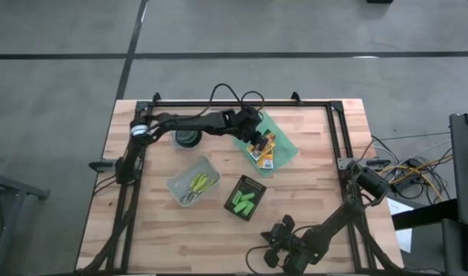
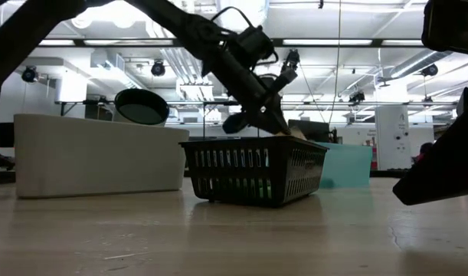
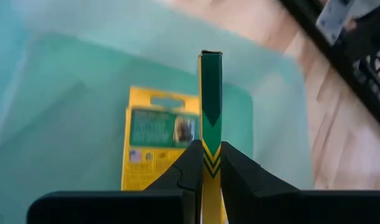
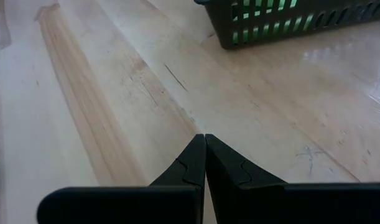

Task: Pick & Place School Supplies
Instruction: Put the crayon box into the light green bin, then return to Home Position

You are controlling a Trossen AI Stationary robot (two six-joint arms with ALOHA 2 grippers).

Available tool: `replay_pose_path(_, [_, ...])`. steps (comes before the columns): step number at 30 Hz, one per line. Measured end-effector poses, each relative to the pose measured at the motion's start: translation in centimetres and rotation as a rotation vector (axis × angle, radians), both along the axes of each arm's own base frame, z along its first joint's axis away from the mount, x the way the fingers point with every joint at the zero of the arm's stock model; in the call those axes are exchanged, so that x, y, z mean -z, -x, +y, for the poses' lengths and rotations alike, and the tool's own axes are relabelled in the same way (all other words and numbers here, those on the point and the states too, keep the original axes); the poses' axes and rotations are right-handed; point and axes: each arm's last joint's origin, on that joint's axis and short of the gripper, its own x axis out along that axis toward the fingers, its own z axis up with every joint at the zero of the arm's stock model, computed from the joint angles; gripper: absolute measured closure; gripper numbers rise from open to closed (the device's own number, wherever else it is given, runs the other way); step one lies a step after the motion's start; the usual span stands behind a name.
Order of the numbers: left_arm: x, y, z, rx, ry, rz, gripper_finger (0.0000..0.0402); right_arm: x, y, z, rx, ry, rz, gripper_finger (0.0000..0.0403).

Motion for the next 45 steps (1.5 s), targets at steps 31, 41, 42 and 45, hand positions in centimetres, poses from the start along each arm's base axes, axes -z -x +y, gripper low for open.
replay_pose_path(31, [-0.4,0.2,1.0,-0.063,0.06,0.016,0.0257,0.8,0.5,-0.6,0.035,-0.018,0.006,0.0394])
replay_pose_path(41, [-4.0,0.6,3.1,-0.046,-0.009,0.02,0.0254,0.8,0.5,-0.6,0.034,-0.016,0.007,0.0394])
replay_pose_path(42, [-4.4,0.6,3.1,-0.044,-0.014,0.018,0.0254,0.8,0.5,-0.6,0.034,-0.016,0.007,0.0394])
replay_pose_path(45, [-6.1,0.5,3.3,-0.039,-0.016,-0.01,0.0254,0.8,0.5,-0.6,0.033,-0.015,0.007,0.0394])
